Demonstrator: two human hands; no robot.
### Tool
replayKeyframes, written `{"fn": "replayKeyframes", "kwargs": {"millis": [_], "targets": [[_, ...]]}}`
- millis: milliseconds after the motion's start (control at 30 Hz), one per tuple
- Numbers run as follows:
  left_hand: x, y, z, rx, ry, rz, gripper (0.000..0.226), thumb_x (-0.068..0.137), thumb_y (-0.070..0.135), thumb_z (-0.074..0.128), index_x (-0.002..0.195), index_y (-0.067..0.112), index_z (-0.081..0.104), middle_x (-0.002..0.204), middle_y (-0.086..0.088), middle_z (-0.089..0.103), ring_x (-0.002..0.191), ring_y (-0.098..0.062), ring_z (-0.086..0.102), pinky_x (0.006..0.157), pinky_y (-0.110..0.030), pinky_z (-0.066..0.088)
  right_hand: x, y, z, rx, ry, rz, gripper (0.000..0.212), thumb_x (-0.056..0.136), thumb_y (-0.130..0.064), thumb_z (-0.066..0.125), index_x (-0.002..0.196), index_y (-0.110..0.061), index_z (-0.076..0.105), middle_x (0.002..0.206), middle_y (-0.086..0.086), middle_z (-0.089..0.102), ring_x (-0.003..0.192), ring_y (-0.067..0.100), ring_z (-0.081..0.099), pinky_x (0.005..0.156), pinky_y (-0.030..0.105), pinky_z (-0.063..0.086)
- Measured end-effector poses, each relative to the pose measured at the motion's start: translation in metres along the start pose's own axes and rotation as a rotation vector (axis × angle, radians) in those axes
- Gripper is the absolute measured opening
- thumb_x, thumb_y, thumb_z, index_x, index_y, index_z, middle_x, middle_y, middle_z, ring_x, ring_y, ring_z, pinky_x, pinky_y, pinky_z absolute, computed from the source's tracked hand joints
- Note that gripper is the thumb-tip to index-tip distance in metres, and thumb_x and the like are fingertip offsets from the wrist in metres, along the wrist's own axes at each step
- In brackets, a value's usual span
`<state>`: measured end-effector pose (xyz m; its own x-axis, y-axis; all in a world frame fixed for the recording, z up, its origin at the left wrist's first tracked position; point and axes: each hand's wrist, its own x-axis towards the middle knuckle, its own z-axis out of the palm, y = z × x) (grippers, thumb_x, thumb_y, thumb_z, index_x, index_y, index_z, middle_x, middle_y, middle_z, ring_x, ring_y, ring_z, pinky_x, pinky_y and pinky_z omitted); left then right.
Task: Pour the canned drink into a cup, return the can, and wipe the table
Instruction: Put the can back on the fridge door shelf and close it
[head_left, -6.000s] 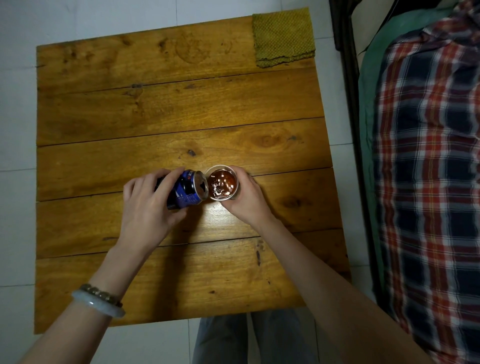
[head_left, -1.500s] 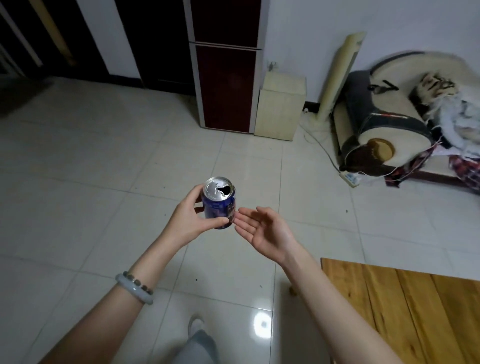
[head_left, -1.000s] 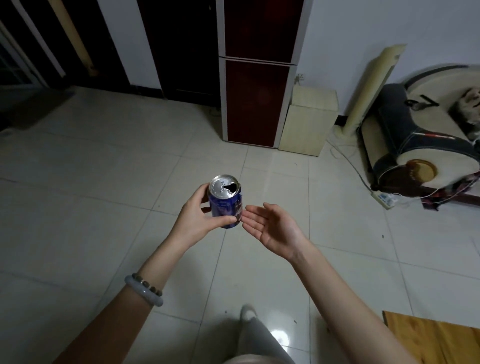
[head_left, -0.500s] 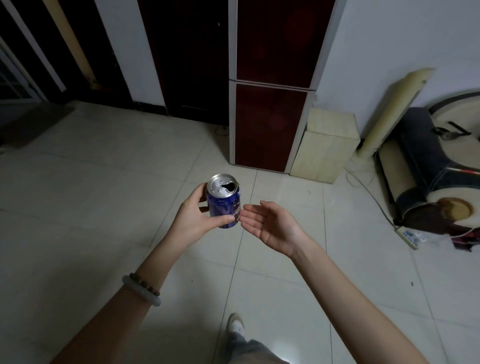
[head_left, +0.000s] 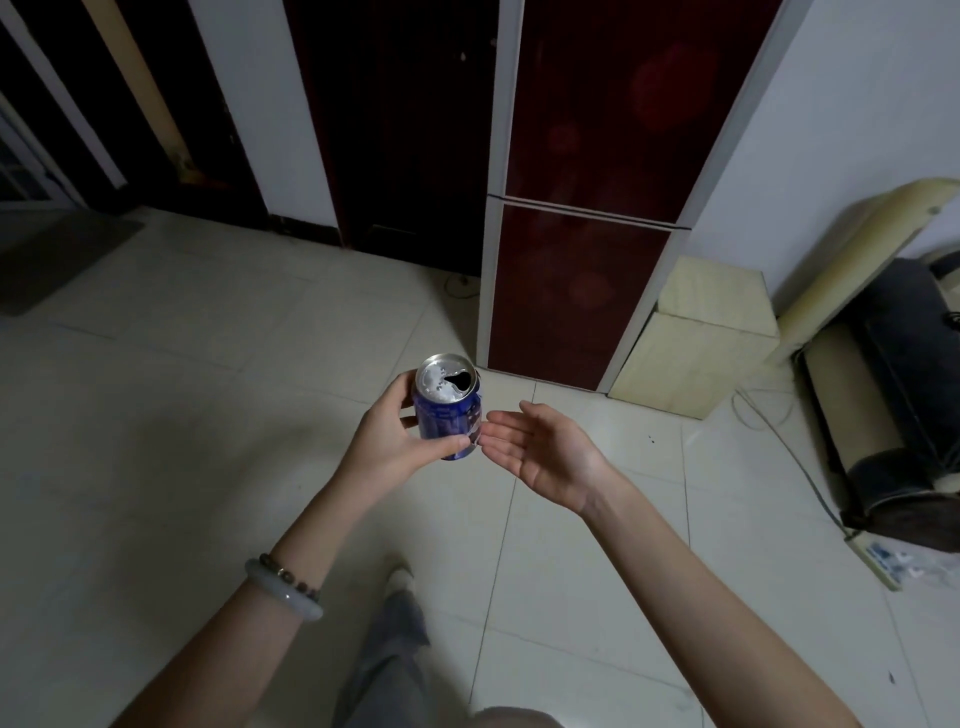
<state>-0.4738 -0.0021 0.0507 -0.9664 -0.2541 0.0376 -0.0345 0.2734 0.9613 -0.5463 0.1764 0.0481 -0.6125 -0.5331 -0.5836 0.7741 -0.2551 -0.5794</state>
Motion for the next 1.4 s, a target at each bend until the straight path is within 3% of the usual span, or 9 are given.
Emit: {"fn": "replayKeyframes", "kwargs": {"millis": [100, 267, 400, 467, 600, 967, 1100, 1333, 1400], "targets": [[0.065, -0.01, -0.018, -0.014, -0.018, -0.01, 0.075, 0.046, 0.04, 0.082, 0.115, 0.027, 0.054, 0.109, 0.015, 0.062, 0.103, -0.001, 0.058, 0.085, -0.023, 0.051, 0.052, -0.029, 0.017, 0.027, 0.023, -0.02, 0.038, 0.097, -0.026, 0.041, 0.113, 0.005, 0.055, 0.102, 0.02, 0.065, 0.094, 0.028, 0.063, 0.086, 0.032, 0.052], [0.17, -0.015, -0.052, 0.004, -0.079, 0.007, 0.069, 0.054, 0.018, 0.088, 0.114, 0.024, 0.055, 0.108, 0.013, 0.063, 0.103, -0.003, 0.059, 0.086, -0.023, 0.048, 0.128, -0.082, 0.054, 0.061, 0.049, -0.054, 0.042, 0.097, -0.026, 0.041, 0.12, 0.007, 0.052, 0.106, 0.02, 0.064, 0.096, 0.028, 0.062, 0.085, 0.032, 0.053], [0.246, -0.011, -0.076, 0.026, -0.13, 0.024, 0.066, 0.049, 0.031, 0.084, 0.108, 0.036, 0.054, 0.108, 0.015, 0.063, 0.104, -0.001, 0.058, 0.086, -0.019, 0.048, 0.177, -0.122, 0.08, 0.071, 0.071, -0.096, 0.043, 0.096, -0.027, 0.041, 0.121, 0.007, 0.051, 0.108, 0.02, 0.062, 0.097, 0.027, 0.062, 0.086, 0.032, 0.052], [0.278, -0.01, -0.083, 0.018, -0.148, 0.026, 0.071, 0.049, 0.033, 0.085, 0.112, 0.032, 0.054, 0.111, 0.013, 0.063, 0.105, -0.002, 0.058, 0.087, -0.02, 0.048, 0.197, -0.14, 0.088, 0.076, 0.081, -0.11, 0.043, 0.096, -0.027, 0.042, 0.121, 0.007, 0.052, 0.11, 0.021, 0.062, 0.099, 0.028, 0.061, 0.091, 0.034, 0.049], [0.337, -0.009, -0.084, 0.036, -0.174, 0.042, 0.072, 0.059, 0.016, 0.088, 0.121, 0.024, 0.052, 0.115, 0.013, 0.06, 0.107, 0.0, 0.055, 0.084, -0.012, 0.046, 0.235, -0.179, 0.096, 0.09, 0.094, -0.137, 0.041, 0.096, -0.027, 0.042, 0.119, 0.006, 0.053, 0.11, 0.02, 0.061, 0.1, 0.028, 0.06, 0.093, 0.034, 0.048], [0.513, -0.006, -0.052, -0.005, -0.162, 0.039, 0.068, 0.061, 0.012, 0.087, 0.119, 0.023, 0.054, 0.114, 0.009, 0.063, 0.105, -0.014, 0.061, 0.089, -0.028, 0.051, 0.355, -0.317, 0.08, 0.051, 0.085, -0.157, 0.043, 0.097, -0.028, 0.041, 0.122, 0.006, 0.051, 0.11, 0.02, 0.061, 0.099, 0.027, 0.06, 0.092, 0.034, 0.047], [0.577, 0.009, -0.043, 0.002, -0.144, 0.058, 0.075, 0.055, 0.024, 0.088, 0.121, 0.028, 0.052, 0.113, 0.01, 0.064, 0.104, -0.012, 0.063, 0.09, -0.034, 0.052, 0.392, -0.379, 0.081, 0.007, 0.057, -0.154, 0.042, 0.097, -0.028, 0.039, 0.12, 0.005, 0.052, 0.11, 0.02, 0.061, 0.099, 0.026, 0.06, 0.093, 0.034, 0.047], [0.665, 0.031, -0.038, 0.021, -0.085, 0.099, 0.075, 0.059, 0.023, 0.088, 0.123, 0.029, 0.05, 0.118, 0.007, 0.061, 0.108, -0.016, 0.06, 0.093, -0.039, 0.051, 0.441, -0.465, 0.09, -0.045, -0.006, -0.174, 0.039, 0.098, -0.028, 0.038, 0.112, 0.004, 0.056, 0.1, 0.016, 0.063, 0.093, 0.023, 0.062, 0.088, 0.032, 0.049], [0.683, 0.038, -0.04, 0.043, -0.068, 0.118, 0.073, 0.061, 0.019, 0.087, 0.123, 0.027, 0.05, 0.116, 0.009, 0.061, 0.107, -0.012, 0.06, 0.092, -0.035, 0.051, 0.452, -0.481, 0.094, -0.049, -0.023, -0.181, 0.037, 0.098, -0.028, 0.038, 0.109, 0.003, 0.057, 0.1, 0.016, 0.064, 0.092, 0.023, 0.062, 0.085, 0.031, 0.05]]}}
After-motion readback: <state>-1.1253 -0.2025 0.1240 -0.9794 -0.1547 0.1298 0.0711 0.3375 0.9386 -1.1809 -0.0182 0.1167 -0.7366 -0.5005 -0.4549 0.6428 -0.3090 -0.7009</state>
